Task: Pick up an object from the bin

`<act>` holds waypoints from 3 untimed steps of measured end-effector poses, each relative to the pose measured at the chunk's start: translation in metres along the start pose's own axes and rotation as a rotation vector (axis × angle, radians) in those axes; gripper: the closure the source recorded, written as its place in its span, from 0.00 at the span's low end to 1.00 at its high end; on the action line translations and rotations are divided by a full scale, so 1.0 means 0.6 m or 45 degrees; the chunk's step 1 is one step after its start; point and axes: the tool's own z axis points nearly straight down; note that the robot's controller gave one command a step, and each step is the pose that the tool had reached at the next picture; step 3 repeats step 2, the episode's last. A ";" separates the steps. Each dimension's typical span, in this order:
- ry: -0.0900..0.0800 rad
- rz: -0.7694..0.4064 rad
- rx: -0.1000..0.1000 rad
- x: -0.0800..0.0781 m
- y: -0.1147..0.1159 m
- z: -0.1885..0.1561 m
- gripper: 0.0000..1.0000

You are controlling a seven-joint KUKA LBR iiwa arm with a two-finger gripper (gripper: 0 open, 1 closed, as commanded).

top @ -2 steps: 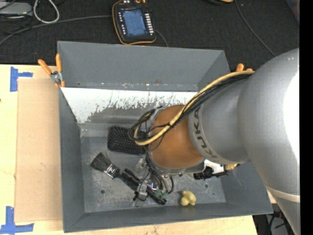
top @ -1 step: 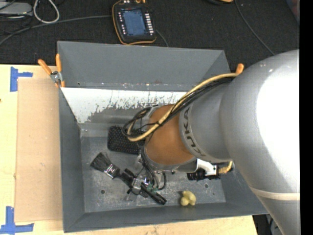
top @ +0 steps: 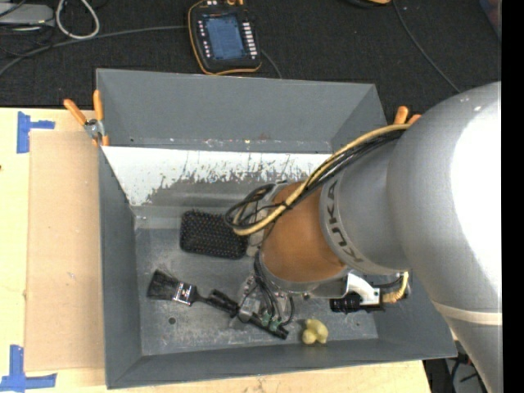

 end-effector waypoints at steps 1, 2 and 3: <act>0.000 0.001 0.000 0.000 0.000 0.000 1.00; 0.010 -0.003 0.007 0.005 -0.003 -0.068 1.00; 0.010 -0.003 0.007 0.005 -0.003 -0.068 1.00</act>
Offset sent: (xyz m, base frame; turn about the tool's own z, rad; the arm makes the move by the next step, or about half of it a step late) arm -0.0002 -0.0002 0.1292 0.0003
